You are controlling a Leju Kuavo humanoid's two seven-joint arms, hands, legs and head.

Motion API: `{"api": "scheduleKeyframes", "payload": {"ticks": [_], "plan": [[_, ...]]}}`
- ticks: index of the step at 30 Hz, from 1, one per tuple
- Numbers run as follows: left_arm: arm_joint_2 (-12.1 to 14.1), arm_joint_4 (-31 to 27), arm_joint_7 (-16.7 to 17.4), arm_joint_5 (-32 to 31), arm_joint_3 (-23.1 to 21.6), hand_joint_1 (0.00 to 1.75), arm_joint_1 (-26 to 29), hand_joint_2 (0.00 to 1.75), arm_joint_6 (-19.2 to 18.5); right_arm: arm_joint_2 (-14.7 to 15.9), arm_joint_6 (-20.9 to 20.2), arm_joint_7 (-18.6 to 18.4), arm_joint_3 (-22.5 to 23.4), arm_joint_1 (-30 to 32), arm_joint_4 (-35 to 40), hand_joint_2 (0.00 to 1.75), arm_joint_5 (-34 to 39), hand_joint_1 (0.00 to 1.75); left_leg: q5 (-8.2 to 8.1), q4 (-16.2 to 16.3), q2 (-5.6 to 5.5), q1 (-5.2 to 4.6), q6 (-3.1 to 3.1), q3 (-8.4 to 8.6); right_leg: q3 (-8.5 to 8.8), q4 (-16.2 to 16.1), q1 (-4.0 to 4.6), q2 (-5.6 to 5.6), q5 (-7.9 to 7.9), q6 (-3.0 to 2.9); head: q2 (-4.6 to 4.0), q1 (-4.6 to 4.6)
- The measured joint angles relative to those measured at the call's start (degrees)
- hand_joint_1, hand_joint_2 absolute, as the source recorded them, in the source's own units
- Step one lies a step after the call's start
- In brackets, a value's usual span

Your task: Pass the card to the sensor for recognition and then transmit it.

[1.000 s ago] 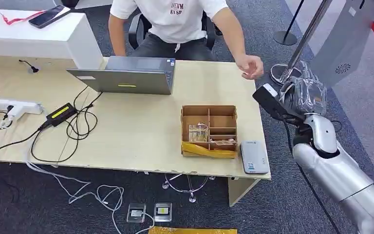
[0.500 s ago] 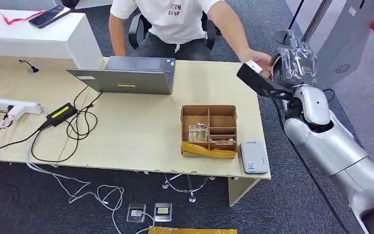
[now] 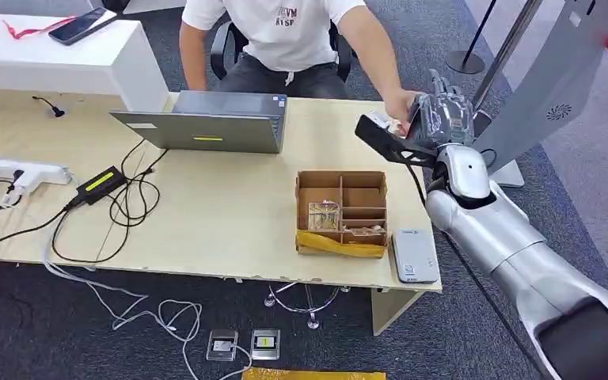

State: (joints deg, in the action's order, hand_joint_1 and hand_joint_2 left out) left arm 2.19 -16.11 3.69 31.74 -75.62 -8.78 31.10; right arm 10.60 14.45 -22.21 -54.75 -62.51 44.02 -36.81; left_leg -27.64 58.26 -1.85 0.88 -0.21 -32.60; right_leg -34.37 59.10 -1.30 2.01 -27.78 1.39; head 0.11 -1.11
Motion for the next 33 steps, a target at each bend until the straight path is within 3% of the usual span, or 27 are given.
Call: {"api": "scheduleKeyframes", "payload": {"ticks": [21,27,33], "plan": [[0.22,-0.02,0.61,-0.96,-1.01,0.0,-0.53,0.0,-1.09,-0.33,2.78,0.11,-2.03,0.52,-4.76,1.75,-0.87,0.0,0.0,0.0,0.03,0.01,-0.01,0.01,-0.03,0.01,0.01,0.03,0.0,0.0,0.0,0.0],[0.22,-0.02,0.61,-1.35,-1.01,0.0,-0.53,0.0,-1.11,-0.39,5.63,1.03,-1.84,0.79,-4.96,1.75,0.33,0.0,0.0,0.0,0.03,0.01,-0.01,0.03,-0.03,0.01,0.02,0.03,0.0,0.0,0.0,0.02],[0.22,0.0,0.61,-1.51,-0.96,0.0,-0.39,0.0,-0.87,-0.2,9.53,4.39,0.7,3.18,-1.25,1.75,5.09,0.0,0.0,0.0,0.03,0.01,-0.01,0.06,-0.02,0.02,0.02,0.06,0.0,0.0,0.0,0.0]]}}
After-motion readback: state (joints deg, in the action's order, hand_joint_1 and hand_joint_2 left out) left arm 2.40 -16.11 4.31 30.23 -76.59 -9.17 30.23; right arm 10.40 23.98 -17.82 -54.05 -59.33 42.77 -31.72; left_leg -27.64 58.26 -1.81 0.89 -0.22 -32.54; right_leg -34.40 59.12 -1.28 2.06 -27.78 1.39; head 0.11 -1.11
